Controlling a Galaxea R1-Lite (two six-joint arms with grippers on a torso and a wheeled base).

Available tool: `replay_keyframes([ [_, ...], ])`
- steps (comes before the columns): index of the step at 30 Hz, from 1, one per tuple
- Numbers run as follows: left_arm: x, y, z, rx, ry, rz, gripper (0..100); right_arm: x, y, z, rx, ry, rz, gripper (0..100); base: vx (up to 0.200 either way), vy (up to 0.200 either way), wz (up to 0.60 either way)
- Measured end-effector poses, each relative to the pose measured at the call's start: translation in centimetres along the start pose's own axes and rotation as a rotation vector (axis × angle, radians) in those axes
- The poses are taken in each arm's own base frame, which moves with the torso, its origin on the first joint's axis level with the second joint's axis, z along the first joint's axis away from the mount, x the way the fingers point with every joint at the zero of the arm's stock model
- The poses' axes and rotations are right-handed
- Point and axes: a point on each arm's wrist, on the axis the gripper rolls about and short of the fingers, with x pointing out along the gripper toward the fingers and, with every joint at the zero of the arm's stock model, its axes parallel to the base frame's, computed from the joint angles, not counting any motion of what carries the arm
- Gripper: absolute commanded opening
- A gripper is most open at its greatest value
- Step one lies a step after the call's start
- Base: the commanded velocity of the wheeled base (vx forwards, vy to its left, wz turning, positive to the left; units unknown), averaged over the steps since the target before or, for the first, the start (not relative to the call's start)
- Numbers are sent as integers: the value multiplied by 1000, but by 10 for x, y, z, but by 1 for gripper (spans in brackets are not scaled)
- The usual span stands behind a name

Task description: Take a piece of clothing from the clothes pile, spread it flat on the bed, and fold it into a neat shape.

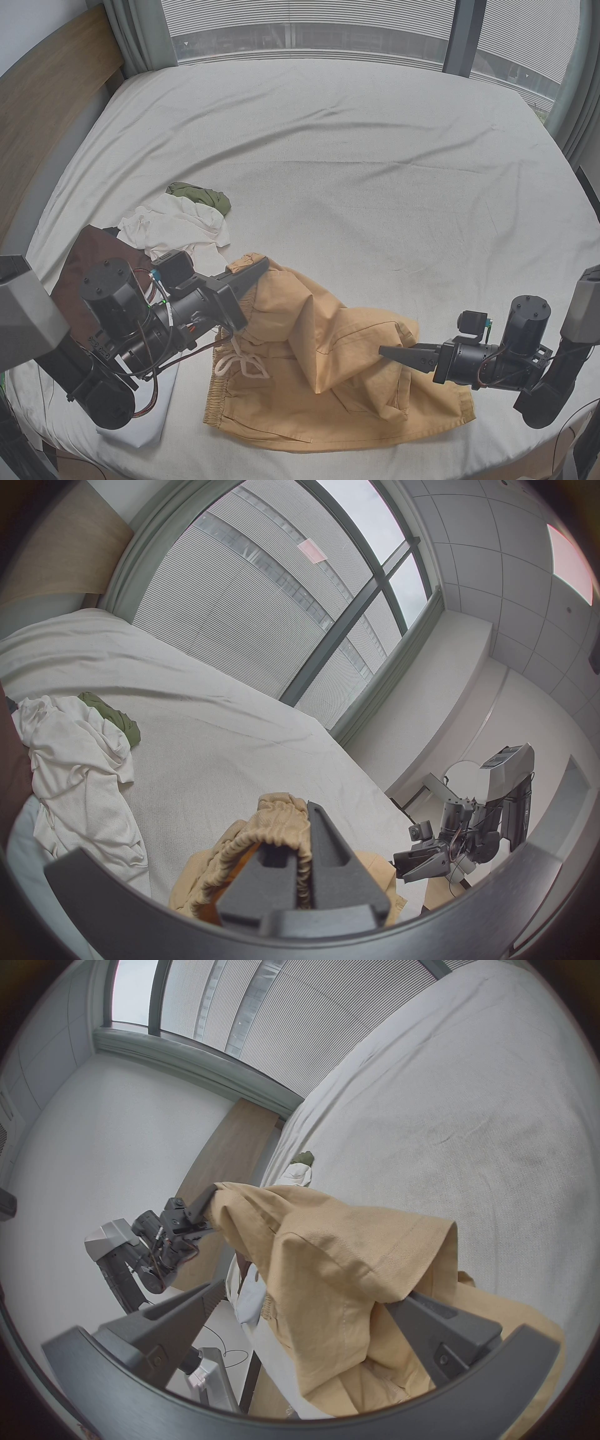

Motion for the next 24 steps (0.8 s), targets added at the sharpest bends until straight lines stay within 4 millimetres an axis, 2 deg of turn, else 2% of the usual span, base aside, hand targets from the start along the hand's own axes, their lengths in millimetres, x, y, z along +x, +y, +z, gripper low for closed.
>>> replay_keyframes([
  [11,0,1,-1,-1,3,2,0,-10,13,13,-31,-40,55,100,0,0,0],
  [17,0,1,-1,0,2,2,0,-18,21,21,8,-56,101,100,0,0,0],
  [24,0,1,-1,0,2,1,0,-15,18,20,10,-48,97,100,0,0,0],
])
